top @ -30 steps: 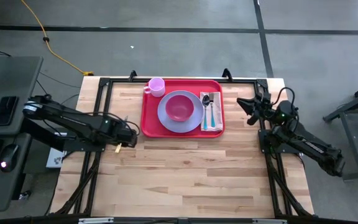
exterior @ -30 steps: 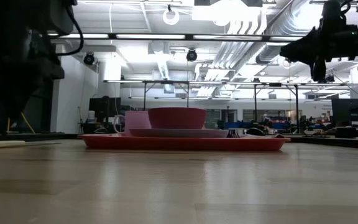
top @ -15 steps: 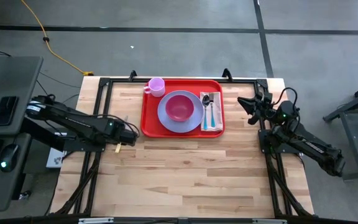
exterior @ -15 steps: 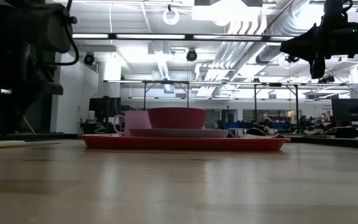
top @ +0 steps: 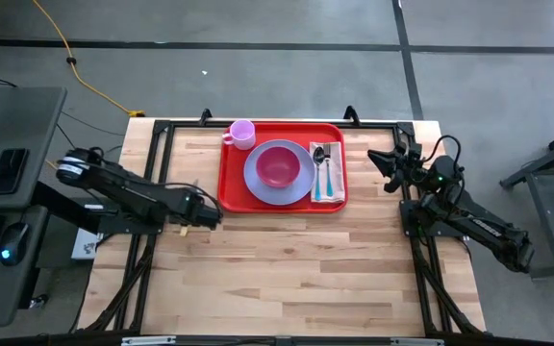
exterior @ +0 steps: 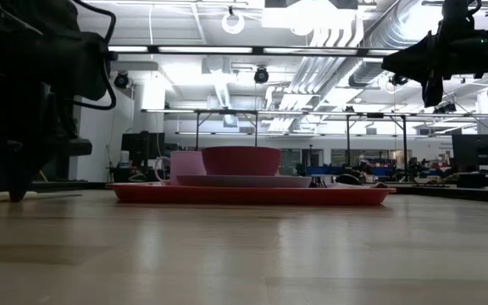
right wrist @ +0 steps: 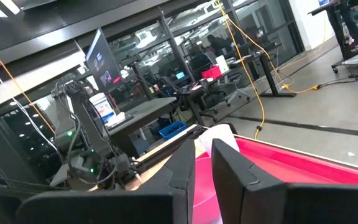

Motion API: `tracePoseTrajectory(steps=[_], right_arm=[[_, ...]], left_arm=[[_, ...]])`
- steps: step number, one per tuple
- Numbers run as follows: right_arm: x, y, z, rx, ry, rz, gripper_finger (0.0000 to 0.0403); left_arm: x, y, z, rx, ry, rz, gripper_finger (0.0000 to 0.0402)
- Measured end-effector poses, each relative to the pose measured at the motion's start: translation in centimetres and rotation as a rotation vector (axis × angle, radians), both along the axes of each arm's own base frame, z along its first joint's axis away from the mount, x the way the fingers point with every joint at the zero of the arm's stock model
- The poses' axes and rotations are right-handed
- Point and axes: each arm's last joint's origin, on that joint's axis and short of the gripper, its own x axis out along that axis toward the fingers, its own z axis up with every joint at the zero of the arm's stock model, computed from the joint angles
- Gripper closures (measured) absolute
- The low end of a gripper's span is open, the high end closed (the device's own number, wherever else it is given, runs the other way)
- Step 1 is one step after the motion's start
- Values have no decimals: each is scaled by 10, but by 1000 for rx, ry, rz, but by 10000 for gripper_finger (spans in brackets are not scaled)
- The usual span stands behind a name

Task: Set up tray
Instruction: Put the yellow knife to the right of the blue fork on the brown napkin on the orange serving tray

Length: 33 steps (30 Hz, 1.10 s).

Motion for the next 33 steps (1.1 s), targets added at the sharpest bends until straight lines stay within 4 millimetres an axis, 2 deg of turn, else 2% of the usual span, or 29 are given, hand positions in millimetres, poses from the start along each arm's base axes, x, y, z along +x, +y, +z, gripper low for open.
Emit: tracePoseTrajectory(steps=[4, 14, 17, 25, 33], right_arm=[[0, 0, 0, 15, -7, 6, 370], [0, 1, 0, 17, -7, 25, 370], [0, 1, 0, 17, -7, 28, 371], [0, 1, 0, 17, -7, 30, 371], [0, 1, 0, 16, -7, 30, 371]], left_arm=[[4, -1, -8, 0, 40, 2, 220], [5, -2, -9, -19, 39, 57, 224], [7, -2, -9, -22, 34, 82, 247], [8, -3, -8, -39, 21, 105, 349], [18, -6, 2, -86, 19, 116, 339]])
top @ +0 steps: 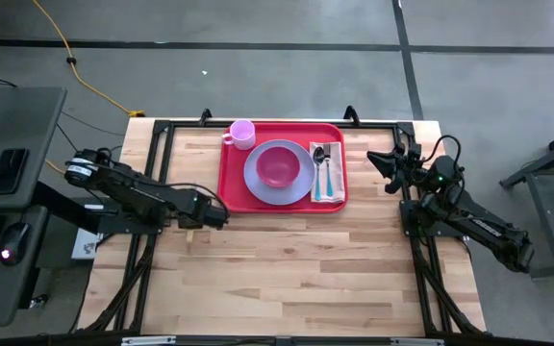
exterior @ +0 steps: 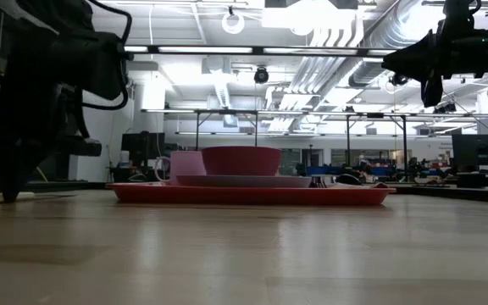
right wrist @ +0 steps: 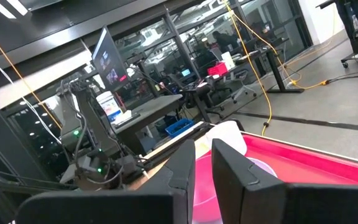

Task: Set up tray
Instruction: Put the yellow knife to the right of the blue fork on the brown napkin on the orange serving tray

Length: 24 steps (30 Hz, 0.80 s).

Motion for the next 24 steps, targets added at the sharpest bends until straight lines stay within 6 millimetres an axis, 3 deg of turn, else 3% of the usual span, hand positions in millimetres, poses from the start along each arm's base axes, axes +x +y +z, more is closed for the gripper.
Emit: tracePoseTrajectory(steps=[12, 24], right_arm=[[0, 0, 0, 1, 5, -1, 371], [0, 0, -1, 4, 6, -1, 371]], left_arm=[[11, -3, 4, -52, -89, 6, 347], [28, -6, 27, -56, -144, -33, 348]])
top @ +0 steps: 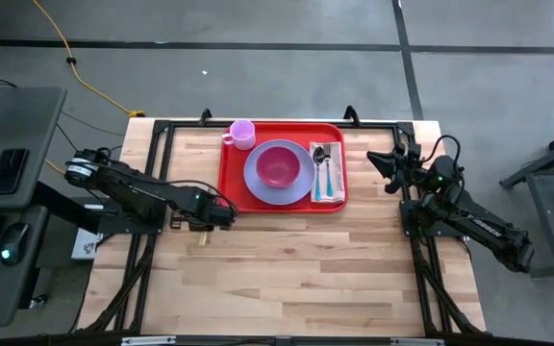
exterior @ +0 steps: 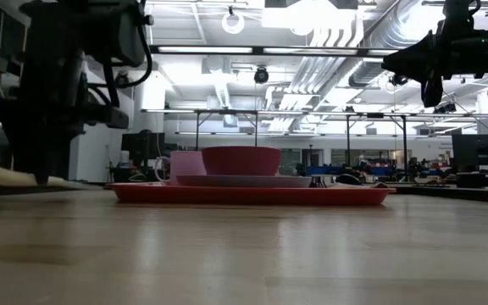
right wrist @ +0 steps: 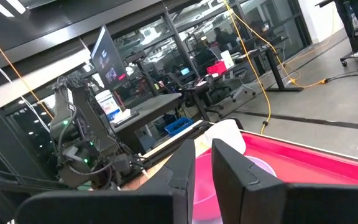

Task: Set up tray
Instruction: Put the yellow knife to the right of the blue fork on the brown napkin on the orange serving tray

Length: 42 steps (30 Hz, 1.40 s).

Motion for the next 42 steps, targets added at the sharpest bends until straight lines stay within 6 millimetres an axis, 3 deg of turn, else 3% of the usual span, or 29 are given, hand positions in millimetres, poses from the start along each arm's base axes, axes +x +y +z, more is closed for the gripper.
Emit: tracePoseTrajectory(steps=[12, 19, 30, 38, 42], right_arm=[[0, 0, 0, 4, -1, 10, 371], [0, 1, 0, 26, -10, 37, 371], [1, 3, 0, 45, -17, 99, 371], [1, 2, 1, 67, -29, 99, 370], [1, 3, 1, 66, -28, 103, 371]], left_arm=[[-3, -19, 41, 47, 117, 12, 346], [5, -31, 72, 112, 30, 46, 346], [20, -31, 117, 210, -142, 20, 346], [32, -35, 125, 193, -273, -18, 346], [48, -43, 118, 182, -335, -66, 346]])
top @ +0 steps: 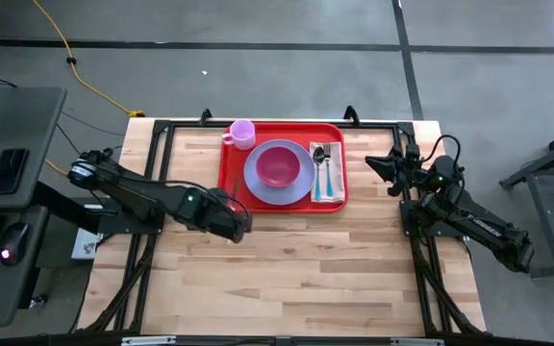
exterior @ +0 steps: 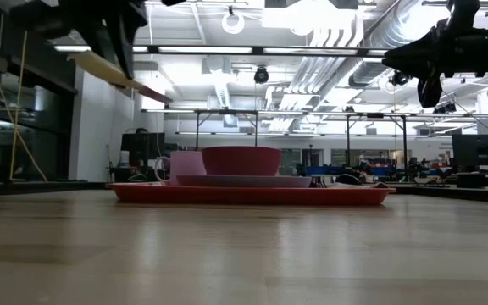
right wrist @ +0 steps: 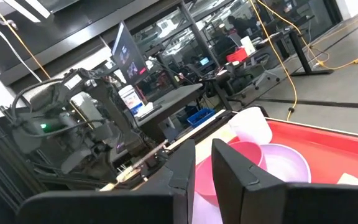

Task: Set up tray
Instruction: Put the yellow knife to the right of the blue fork on the brown napkin on the orange serving tray

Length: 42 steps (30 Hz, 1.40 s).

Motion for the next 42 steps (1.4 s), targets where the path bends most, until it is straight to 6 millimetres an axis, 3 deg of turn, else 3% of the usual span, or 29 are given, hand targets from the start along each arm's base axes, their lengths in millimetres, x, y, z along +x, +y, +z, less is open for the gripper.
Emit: tracePoseTrajectory(steps=[7, 17, 28, 36, 42], right_arm=[[0, 0, -2, -7, 25, 7, 371], [1, 1, -7, 2, 76, 57, 370], [2, 6, -5, 114, 40, 237, 370], [2, 9, -4, 144, 33, 361, 370], [3, 10, -4, 154, 39, 398, 348]], left_arm=[[30, -18, -20, -49, -88, -60, 346], [68, -31, -27, -90, -345, -31, 346], [123, -30, 10, 86, -484, -39, 346], [154, -8, 29, 172, -537, -83, 346], [164, 12, 43, 209, -615, -99, 346]])
